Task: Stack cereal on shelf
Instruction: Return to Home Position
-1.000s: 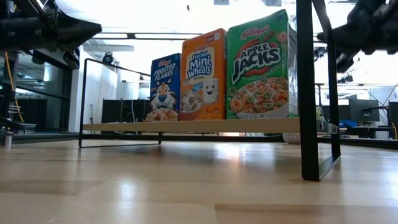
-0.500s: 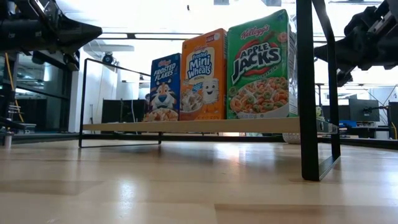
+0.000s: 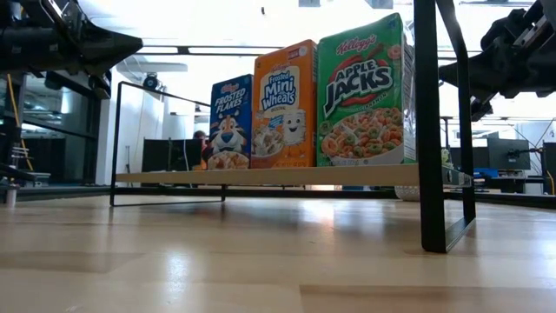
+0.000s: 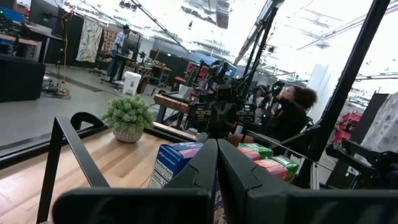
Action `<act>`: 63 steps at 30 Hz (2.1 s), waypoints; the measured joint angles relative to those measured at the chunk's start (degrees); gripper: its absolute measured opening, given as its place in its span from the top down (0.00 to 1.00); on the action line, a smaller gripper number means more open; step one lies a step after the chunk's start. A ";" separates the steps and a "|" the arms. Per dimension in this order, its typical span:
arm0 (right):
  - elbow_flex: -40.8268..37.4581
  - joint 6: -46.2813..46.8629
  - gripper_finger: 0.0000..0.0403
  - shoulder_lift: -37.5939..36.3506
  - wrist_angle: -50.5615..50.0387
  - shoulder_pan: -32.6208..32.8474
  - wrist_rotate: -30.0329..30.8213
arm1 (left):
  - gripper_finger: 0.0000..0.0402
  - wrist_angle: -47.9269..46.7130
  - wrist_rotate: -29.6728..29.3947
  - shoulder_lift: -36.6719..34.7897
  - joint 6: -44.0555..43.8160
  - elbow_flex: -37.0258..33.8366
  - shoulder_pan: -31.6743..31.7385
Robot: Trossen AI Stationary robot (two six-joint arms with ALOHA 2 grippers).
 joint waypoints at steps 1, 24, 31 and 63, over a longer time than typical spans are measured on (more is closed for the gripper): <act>0.00 0.00 1.00 0.00 0.00 0.00 0.02 | 0.99 0.00 -0.01 0.00 0.00 0.00 0.00; -0.04 0.00 1.00 0.02 -0.04 0.00 0.20 | 0.99 -3.81 -0.43 -0.45 -0.48 0.07 0.79; -0.04 0.00 1.00 0.19 -0.02 0.00 0.38 | 0.99 -5.10 -0.15 0.51 -0.49 0.11 0.74; -0.07 0.00 1.00 0.17 -0.02 0.00 0.33 | 0.99 -5.84 0.01 0.50 -0.48 0.11 0.74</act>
